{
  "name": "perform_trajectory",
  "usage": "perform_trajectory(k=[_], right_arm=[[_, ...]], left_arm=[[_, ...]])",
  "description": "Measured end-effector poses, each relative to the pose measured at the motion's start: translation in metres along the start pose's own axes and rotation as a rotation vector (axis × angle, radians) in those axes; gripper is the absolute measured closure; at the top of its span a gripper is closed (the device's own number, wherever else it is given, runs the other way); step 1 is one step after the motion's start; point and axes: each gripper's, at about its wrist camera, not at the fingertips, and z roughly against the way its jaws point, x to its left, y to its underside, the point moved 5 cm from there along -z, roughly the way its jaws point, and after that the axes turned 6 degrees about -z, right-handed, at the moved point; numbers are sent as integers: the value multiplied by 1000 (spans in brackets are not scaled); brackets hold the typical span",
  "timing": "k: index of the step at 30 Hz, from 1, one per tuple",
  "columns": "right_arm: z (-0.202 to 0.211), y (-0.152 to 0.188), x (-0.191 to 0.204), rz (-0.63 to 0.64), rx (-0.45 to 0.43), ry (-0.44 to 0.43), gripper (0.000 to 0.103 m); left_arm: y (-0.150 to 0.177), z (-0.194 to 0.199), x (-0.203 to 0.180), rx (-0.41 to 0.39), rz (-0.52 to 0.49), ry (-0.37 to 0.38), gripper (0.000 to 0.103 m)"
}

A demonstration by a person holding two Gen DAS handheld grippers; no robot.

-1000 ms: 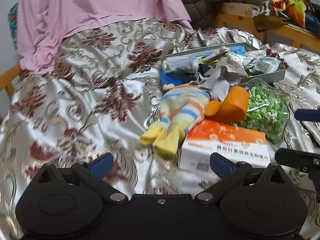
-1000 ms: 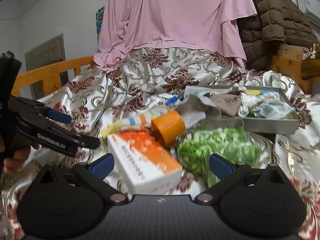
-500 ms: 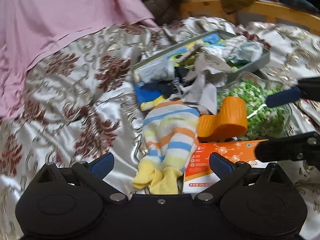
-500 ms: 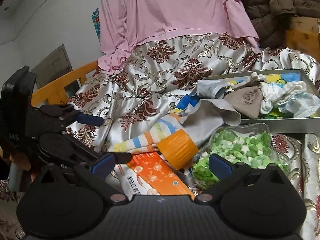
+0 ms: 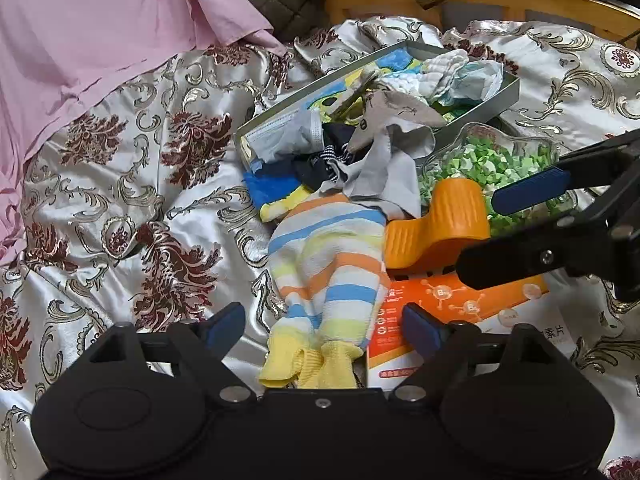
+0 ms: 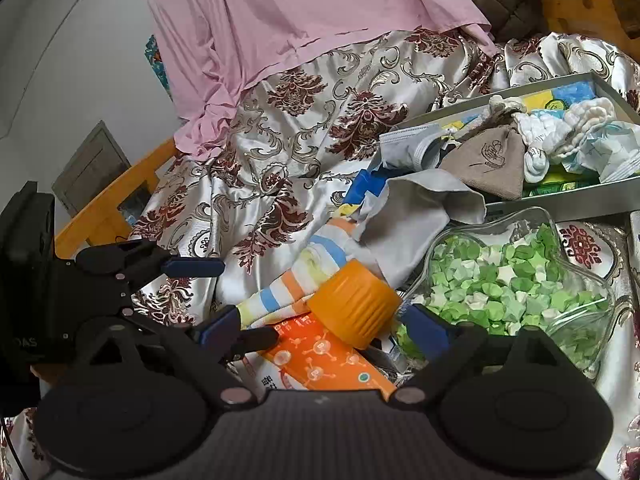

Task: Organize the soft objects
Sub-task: 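Lower the left tool onto the striped sock and close on its toe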

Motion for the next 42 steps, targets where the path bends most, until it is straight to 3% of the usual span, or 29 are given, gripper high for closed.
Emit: perform_trajectory(k=[4,8,17,24,36,42], right_arm=[[-6,-1,1,-18,-7,6,16],[-10,-3,3,-21,-24,15,17],[-13,-2,9,10,-36,69,20],[-12,1,11,33,-37,95,21],[-9,7,19,66,-32,169,21],[-12,4,15,28,-46,115,21]], left_arm=[[-2,-4,6,14,13,4,28],[-3,-9,8,35,5,-7,45],[-3,-20,3,69,-32,-24,55],[-1,-22,3,71,-5,-2,68],[1,-22,6,60,30,-1,71],[4,-22,11,59,70,-8,73]])
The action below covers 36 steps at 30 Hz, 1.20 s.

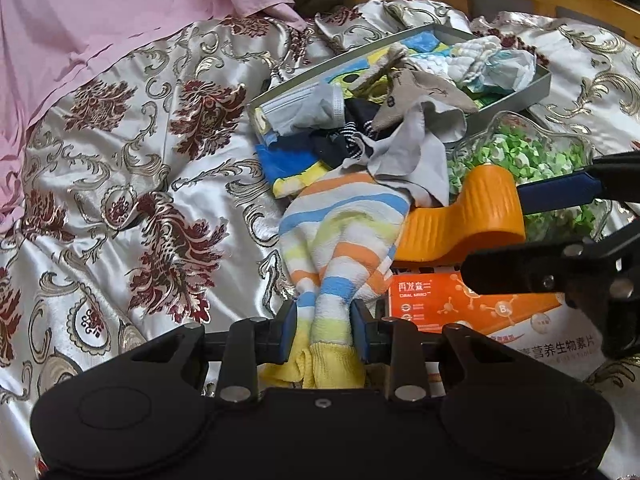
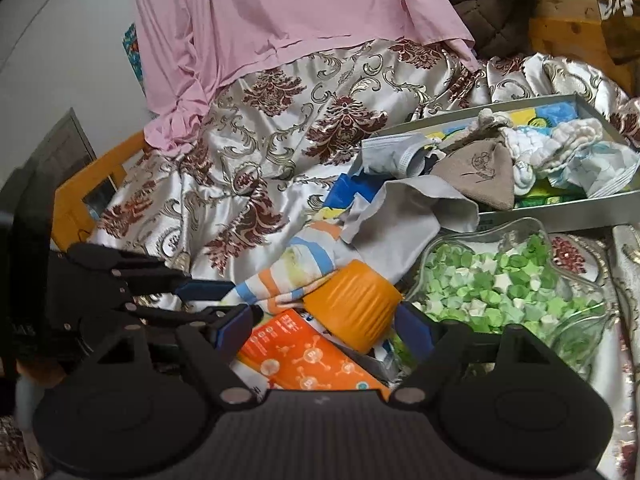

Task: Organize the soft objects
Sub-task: 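Lower the left tool onto the striped sock and close on its toe, then grasp the orange plastic clip with the right tool while the left tool holds the sock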

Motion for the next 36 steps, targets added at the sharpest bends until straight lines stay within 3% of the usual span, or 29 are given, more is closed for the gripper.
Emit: perform_trajectory(k=[4,10,14,20,27,34,36], right_arm=[[-5,-4,-1,7,-14,11,23],[-15,-6,-5,17,-12,65,49],[-19,-2,-4,0,-6,53,47],[-22,0,-9,-62,-10,30,44],[-23,0,-14,-69,-37,88,71],[-20,1,-19,-121,-49,20,73],[-19,0,-18,-106,-70,34,84]], left_arm=[[1,-2,2,3,11,-7,75],[4,-4,5,16,25,-17,75],[4,-5,8,17,47,-23,75],[5,-4,7,9,61,-24,83],[4,0,6,-12,68,-36,88],[5,7,6,-23,85,-45,89],[6,9,7,-27,90,-49,90]])
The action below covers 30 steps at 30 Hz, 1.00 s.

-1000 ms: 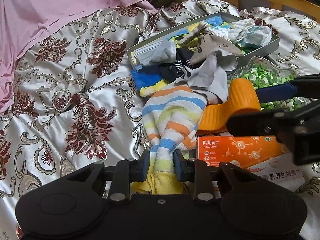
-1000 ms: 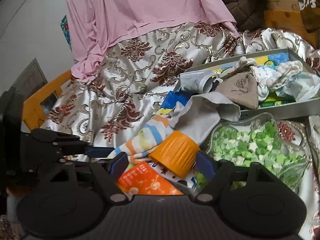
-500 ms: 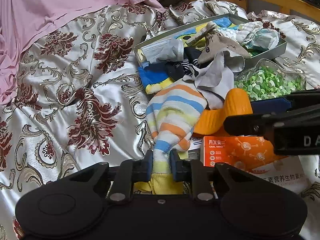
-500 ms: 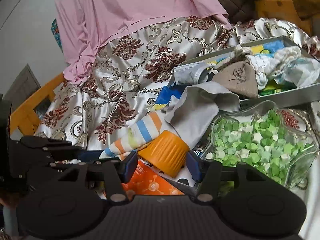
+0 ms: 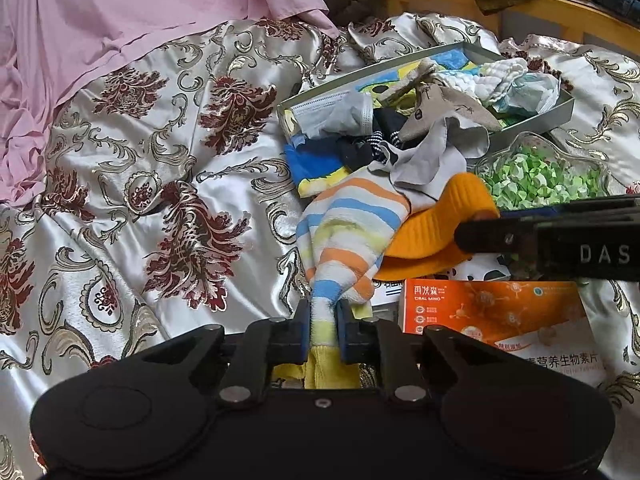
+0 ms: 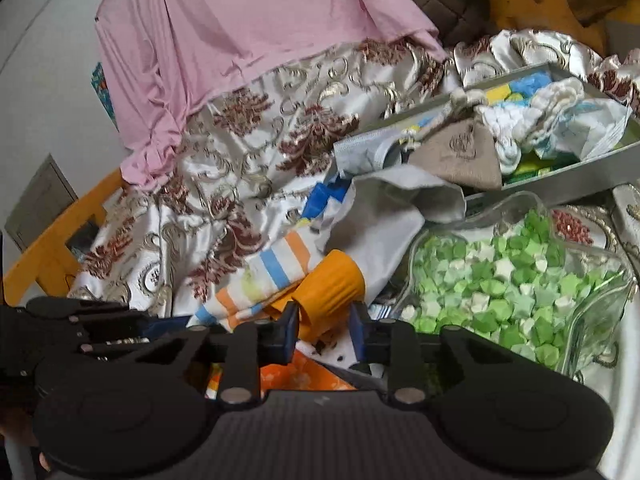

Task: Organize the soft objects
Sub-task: 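Grasp the orange plastic clip with the right tool while the left tool holds the sock, then carry the striped sock and orange clip with both tools over the tray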

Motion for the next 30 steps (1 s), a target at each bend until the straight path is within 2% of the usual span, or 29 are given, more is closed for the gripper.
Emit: perform_trajectory(k=[5,9,15,20,30], right_arm=[[1,0,-2,-5,-21,-3,92],[8,0,0,15,-70,-16,96],[21,-3,-1,0,-101,-39,97],[25,-3,-5,-12,-82,-38,97],[48,-10,-7,-16,-148,-55,98]], left_arm=[[-2,8,3,-30,33,-14,93],[-5,15,4,-55,62,-18,94],[-10,32,5,-95,112,-36,94],[-15,43,-1,-109,113,-40,94],[-28,66,0,-154,127,-78,95]])
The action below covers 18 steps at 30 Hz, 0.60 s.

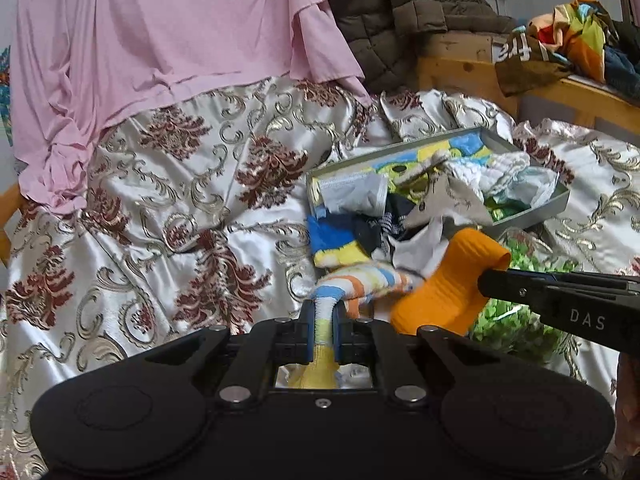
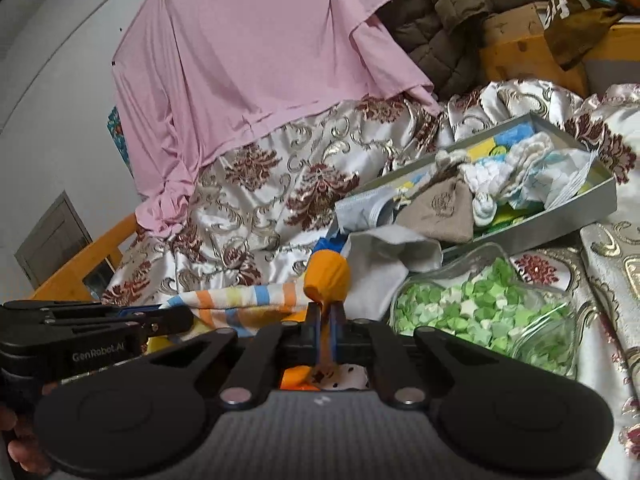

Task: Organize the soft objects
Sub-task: 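Carry the striped sock and orange clip with both tools over the tray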

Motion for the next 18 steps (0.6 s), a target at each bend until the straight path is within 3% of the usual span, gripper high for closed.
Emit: perform_trajectory(k=[18], right_arm=[[47,-27,-8,-63,-89,-11,99]], left_arm=[[-44,51,-16,-84,-3,-41,95]])
